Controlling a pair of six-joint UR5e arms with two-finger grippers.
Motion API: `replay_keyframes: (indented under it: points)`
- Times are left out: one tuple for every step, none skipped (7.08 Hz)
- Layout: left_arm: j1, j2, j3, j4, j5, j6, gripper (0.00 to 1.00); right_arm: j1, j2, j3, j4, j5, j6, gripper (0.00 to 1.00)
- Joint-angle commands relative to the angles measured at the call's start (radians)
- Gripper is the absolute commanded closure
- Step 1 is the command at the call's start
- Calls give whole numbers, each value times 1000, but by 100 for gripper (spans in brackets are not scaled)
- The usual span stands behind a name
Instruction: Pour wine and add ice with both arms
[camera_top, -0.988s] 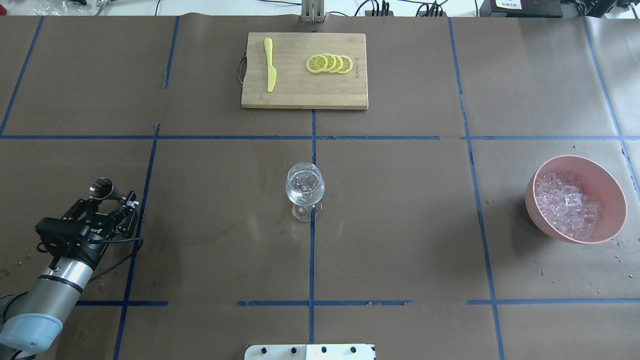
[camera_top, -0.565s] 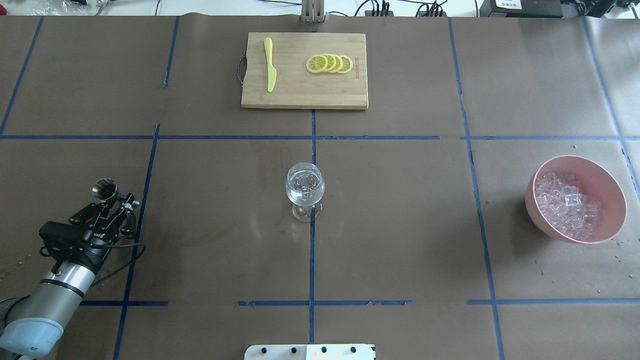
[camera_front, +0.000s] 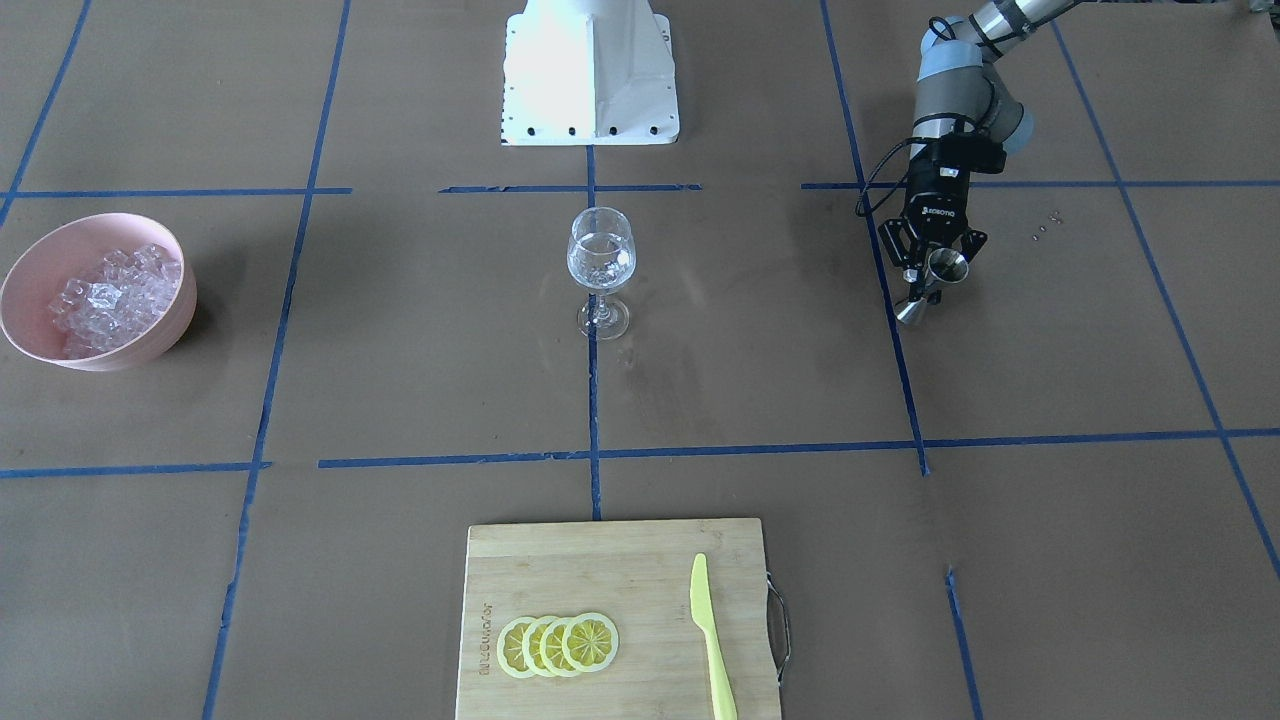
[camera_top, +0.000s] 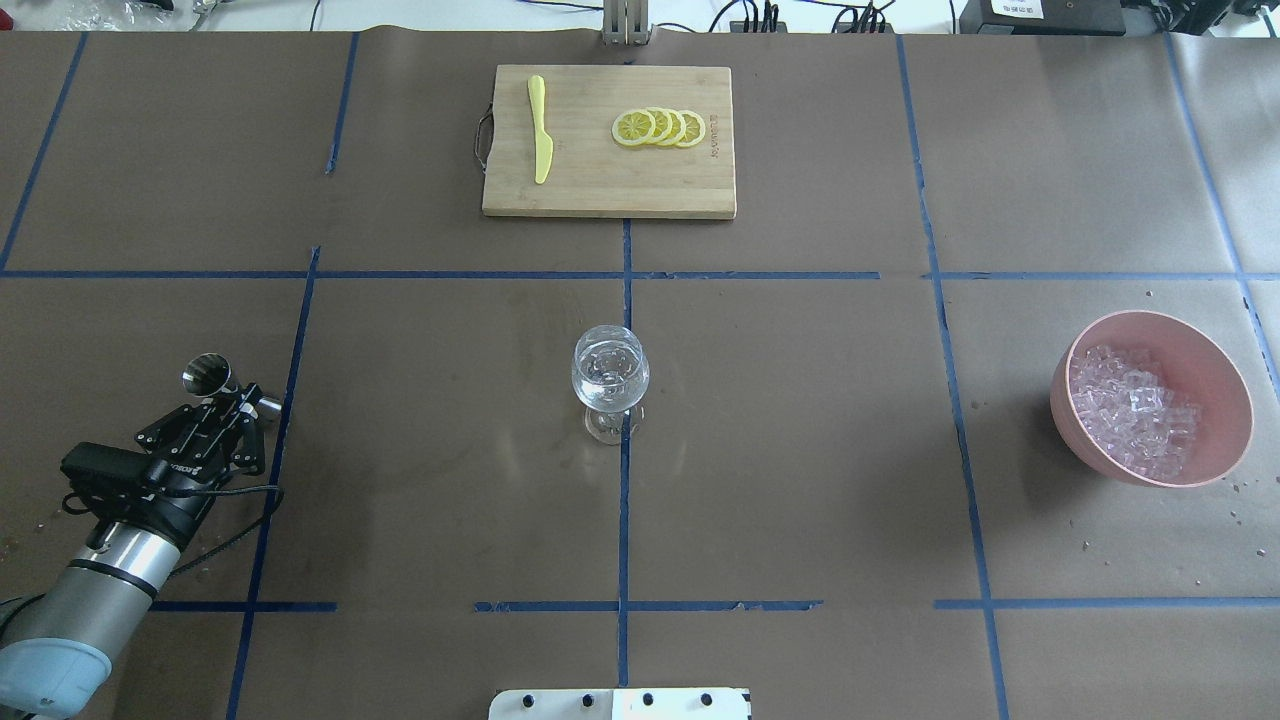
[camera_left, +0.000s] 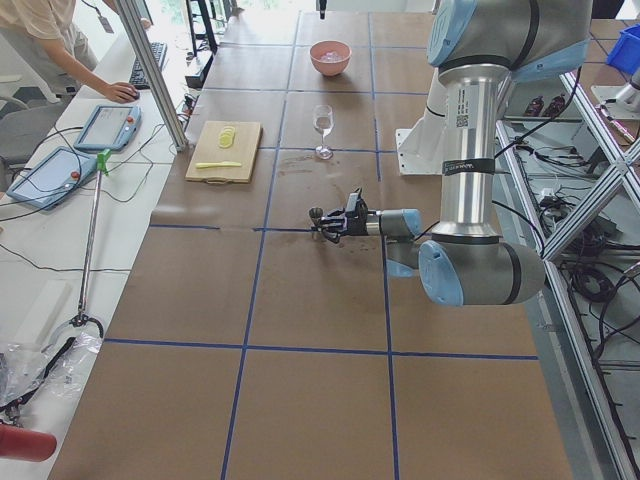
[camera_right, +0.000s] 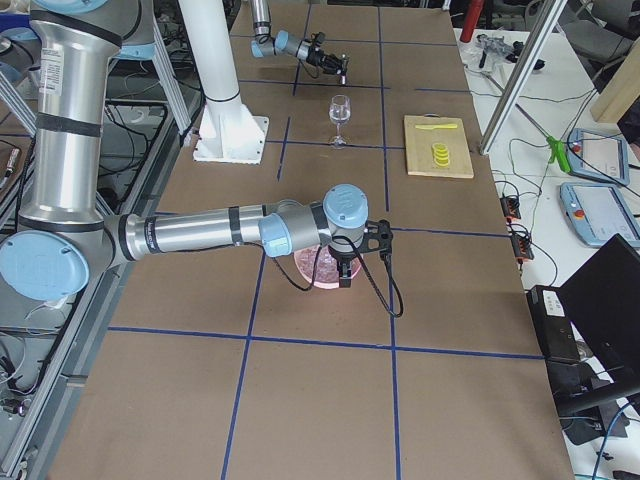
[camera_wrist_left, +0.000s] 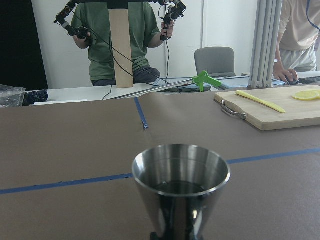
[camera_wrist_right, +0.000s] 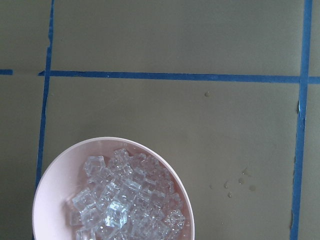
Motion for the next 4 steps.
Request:
replay_keyframes:
  points:
    - [0,-7,-27,-75,-5,85,100,0,1,0,0,0,0,0]
    - [-8,-8,-59,-102,-43,184,100,0,4,0,0,0,0,0]
    - [-14,-11,-100,-101,-78,206,100,0,4,0,0,0,0,0]
    - [-18,-69,-133,-88,-97,246,100,0,4,0,0,0,0,0]
